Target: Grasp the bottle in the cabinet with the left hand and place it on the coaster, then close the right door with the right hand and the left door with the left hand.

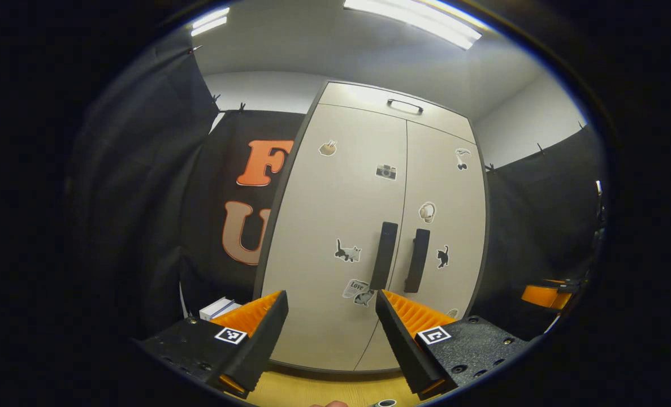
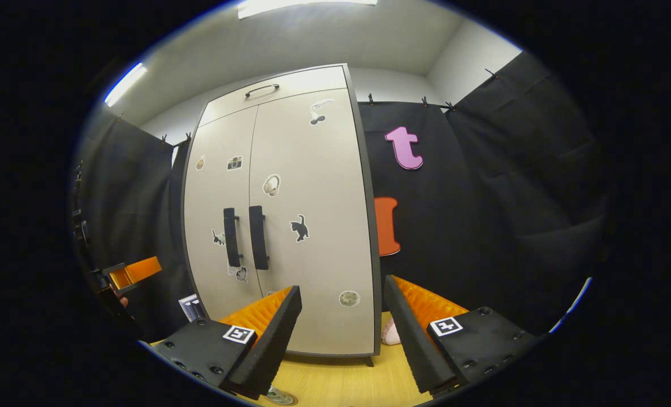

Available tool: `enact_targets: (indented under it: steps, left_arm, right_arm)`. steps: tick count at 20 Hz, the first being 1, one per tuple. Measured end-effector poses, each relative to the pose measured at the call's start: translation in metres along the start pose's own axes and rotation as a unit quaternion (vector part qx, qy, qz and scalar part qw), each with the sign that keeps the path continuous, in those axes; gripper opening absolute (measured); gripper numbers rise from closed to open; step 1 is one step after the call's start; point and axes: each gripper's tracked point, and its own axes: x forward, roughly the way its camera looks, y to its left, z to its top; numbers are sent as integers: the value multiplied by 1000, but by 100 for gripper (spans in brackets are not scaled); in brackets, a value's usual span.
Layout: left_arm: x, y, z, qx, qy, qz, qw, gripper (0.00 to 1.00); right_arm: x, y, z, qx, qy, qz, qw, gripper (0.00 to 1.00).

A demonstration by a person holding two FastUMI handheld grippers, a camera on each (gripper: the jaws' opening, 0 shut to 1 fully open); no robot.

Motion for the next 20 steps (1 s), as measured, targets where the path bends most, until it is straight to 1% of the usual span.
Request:
enact_targets:
  steps: [1, 2, 3, 7, 12, 13, 14, 15, 20]
  left_arm:
    - [0, 1, -2, 2, 2, 0, 1000, 99]
    - [0, 2, -4, 4, 3, 1, 1000, 94]
    - [10, 0, -12, 4, 5, 5, 1000, 94]
    - [13, 0, -16, -5, 7, 8, 1000, 94]
    - [16, -3, -14, 14, 0, 8, 1000, 95]
    - [15, -4, -15, 16, 0, 6, 1000, 95]
    - [15, -5, -16, 16, 1, 4, 1000, 94]
    - [15, -7, -16, 15, 2, 2, 1000, 94]
    - [15, -7, -20, 15, 10, -1, 1000, 94]
  right_arm:
    - [0, 2, -1, 0, 0, 3, 1000, 97]
    - [-1, 4, -1, -1, -1, 6, 1000, 88]
    - [-1, 5, 0, -4, -4, 8, 1000, 88]
    - [-6, 7, 3, -11, -15, 14, 1000, 88]
    - [-6, 3, 2, -10, -17, 8, 1000, 88]
    - [-6, 4, 1, -9, -16, 9, 1000, 97]
    - [-6, 4, 0, -7, -15, 10, 1000, 97]
    - [-6, 4, -1, -7, -15, 10, 1000, 88]
    - [-7, 3, -3, 1, -11, 9, 1000, 89]
